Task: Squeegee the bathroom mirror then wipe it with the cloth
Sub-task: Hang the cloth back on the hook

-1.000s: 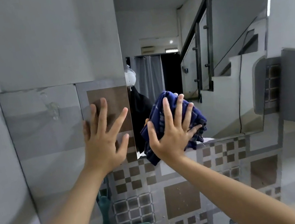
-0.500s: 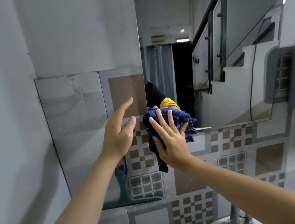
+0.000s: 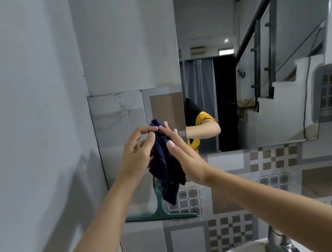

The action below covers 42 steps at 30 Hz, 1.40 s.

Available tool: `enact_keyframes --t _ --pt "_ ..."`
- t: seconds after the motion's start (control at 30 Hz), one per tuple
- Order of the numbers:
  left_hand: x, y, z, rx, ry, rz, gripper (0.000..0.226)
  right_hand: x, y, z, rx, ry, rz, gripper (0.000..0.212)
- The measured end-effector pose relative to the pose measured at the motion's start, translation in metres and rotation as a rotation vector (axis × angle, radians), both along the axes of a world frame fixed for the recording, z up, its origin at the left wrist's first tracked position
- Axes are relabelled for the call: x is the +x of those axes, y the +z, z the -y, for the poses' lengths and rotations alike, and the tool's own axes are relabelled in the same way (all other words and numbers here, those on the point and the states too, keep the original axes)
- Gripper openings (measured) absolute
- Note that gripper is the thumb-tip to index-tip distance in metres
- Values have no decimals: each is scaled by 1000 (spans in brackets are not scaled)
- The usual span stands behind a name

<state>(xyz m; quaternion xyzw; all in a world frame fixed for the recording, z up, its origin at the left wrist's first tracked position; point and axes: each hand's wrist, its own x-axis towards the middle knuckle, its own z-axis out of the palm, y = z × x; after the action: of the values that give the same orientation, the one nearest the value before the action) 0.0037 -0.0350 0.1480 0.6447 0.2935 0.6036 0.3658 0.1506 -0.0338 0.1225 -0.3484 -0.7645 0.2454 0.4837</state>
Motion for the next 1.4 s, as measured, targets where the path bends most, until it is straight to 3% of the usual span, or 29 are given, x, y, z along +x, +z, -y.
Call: enact_keyframes --t 0.2,0.37,0.47,0.63,0.73,0.8,0.9,1.1,1.2,1.4 --pt "-19 3 13 -6 91 8 19 -13 23 22 20 76 -94 42" --pt "-33 9 17 16 160 -59 20 -17 36 20 158 -25 32 36" --pt "-40 15 13 54 262 -117 19 -24 44 13 209 -118 148 43" --pt "-54 27 -7 184 549 -262 23 -32 66 -8 227 -257 252 45" --pt "-56 41 -16 324 633 -304 11 -42 86 -21 247 -285 191 29" --pt "-58 54 -25 389 654 -303 10 -47 100 -32 376 -305 196 17" --pt "-66 74 -44 408 680 -344 18 -50 121 -52 519 -308 256 20" --pt "-74 95 -71 320 667 -404 27 -56 144 -89 470 -358 386 25" --pt "-73 84 -80 298 646 -367 26 -58 131 -99 341 -299 274 21" --pt "-60 64 -83 243 623 -152 23 -71 98 -96 134 -242 -135 12"
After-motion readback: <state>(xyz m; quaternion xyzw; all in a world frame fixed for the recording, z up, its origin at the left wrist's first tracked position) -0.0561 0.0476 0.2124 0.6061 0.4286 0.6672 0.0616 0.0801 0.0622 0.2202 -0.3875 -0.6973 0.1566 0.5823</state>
